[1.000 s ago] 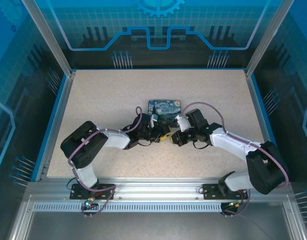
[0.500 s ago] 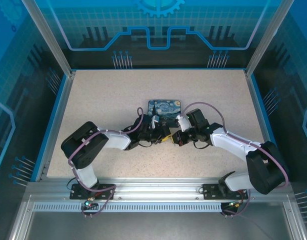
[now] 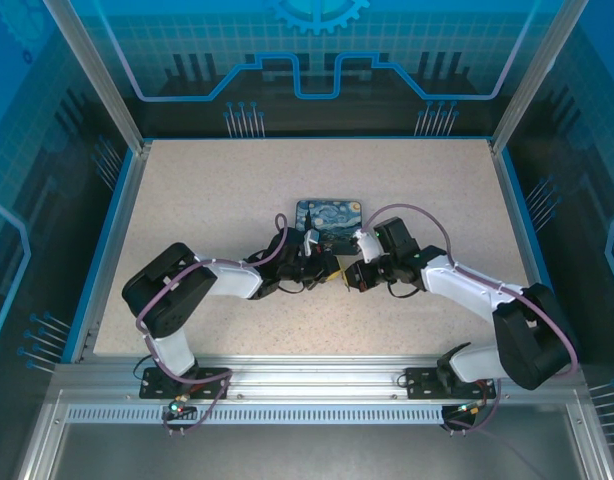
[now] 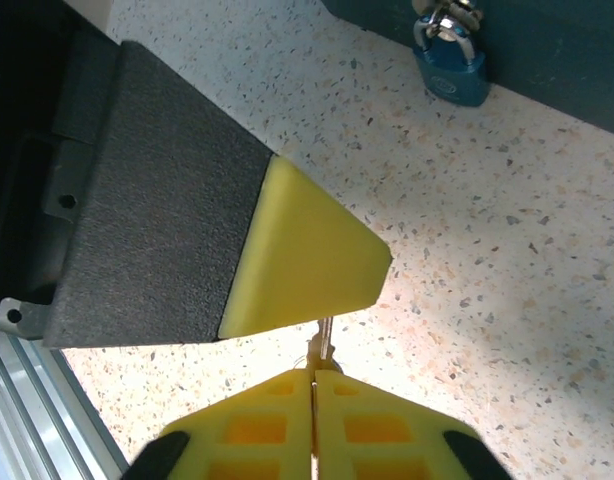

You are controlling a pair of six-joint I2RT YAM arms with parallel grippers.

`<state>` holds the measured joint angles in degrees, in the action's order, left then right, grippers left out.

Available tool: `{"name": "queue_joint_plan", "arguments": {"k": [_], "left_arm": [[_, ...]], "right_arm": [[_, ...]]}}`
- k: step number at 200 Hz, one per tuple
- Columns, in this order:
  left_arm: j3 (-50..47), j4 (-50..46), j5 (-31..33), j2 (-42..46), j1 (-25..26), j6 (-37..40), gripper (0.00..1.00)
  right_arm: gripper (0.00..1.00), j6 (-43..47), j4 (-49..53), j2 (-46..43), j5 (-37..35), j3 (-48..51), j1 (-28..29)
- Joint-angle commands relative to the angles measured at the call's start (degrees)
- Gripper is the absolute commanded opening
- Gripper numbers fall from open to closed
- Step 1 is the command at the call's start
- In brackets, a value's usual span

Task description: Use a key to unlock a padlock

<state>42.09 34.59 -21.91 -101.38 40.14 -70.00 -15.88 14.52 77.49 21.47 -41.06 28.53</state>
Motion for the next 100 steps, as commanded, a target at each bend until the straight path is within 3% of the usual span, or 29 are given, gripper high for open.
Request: {"name": "queue_joint_plan", "arguments": {"k": [1,23,53,82,100], "left_arm": [[0.6,-0.2,1.3,1.2,0.1,2.8,0.00],[-0.4,-1.4,2.9,4.5,-1.2,5.4,0.00],[-0.2,-3.7,3.5,9.2,-3.1,9.2,0.00],[2.6,-10.0,5.6,13.6,-3.8,14.4,0.00],[5.5,-15.4,7.3,15.6,-3.7,18.6,0.00]], "right_arm": [[0.33,-2.0,0.9,-3.6,-0.1,0.4,-1.7],[0.65,-4.4,2.4,-7.4,0.3,0.2,-3.7],[0.99,-7.9,3.7,-10.9,0.9,-0.7,-5.9],[1.00,-12.0,2.9,-12.9,-3.1,-1.5,-6.9],[1.00,-17.3,3.8,-12.4,-10.0,-2.9,-7.0]]}}
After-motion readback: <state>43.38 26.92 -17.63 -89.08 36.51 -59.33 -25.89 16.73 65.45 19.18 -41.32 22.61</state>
